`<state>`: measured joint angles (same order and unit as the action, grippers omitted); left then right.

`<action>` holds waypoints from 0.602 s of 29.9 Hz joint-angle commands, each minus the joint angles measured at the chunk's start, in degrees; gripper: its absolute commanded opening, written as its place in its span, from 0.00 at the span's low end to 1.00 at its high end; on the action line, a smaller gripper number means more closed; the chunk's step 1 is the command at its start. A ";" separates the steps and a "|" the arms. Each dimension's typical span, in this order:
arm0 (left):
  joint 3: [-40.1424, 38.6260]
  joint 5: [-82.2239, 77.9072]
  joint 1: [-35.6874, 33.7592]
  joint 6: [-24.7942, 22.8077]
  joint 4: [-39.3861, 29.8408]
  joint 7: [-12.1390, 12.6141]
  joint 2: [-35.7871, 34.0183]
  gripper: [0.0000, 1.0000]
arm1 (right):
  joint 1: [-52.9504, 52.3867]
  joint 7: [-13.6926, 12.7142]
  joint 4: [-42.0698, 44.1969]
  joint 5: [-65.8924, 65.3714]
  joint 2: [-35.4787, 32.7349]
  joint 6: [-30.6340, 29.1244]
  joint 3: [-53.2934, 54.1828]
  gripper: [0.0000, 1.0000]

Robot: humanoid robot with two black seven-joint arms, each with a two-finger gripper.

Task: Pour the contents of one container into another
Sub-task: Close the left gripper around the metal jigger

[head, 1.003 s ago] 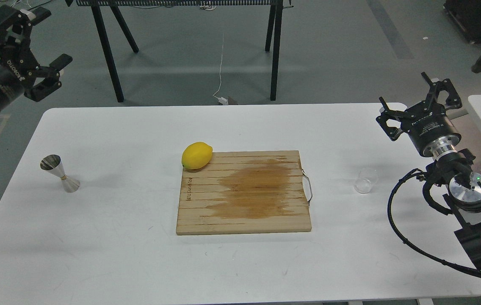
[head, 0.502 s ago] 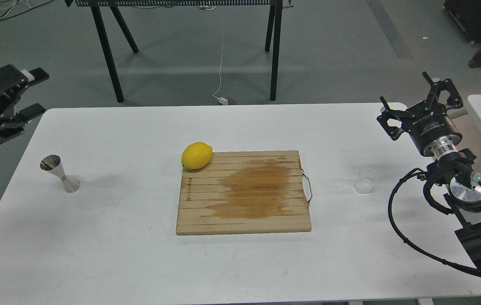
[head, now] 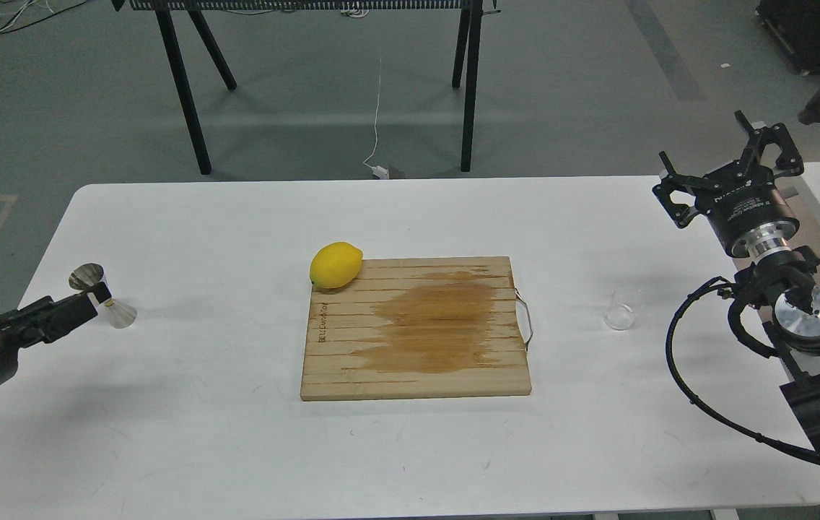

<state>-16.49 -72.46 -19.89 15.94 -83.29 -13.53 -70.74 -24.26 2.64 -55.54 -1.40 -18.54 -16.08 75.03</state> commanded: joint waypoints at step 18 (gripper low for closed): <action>-0.73 -14.81 -0.50 4.18 30.11 3.34 22.21 0.98 | 0.00 0.09 0.09 0.00 0.00 0.26 -0.59 0.99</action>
<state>-17.15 -85.37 -20.16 19.65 -56.57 -10.40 -51.15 -24.30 2.72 -55.39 -1.40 -18.54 -15.87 74.76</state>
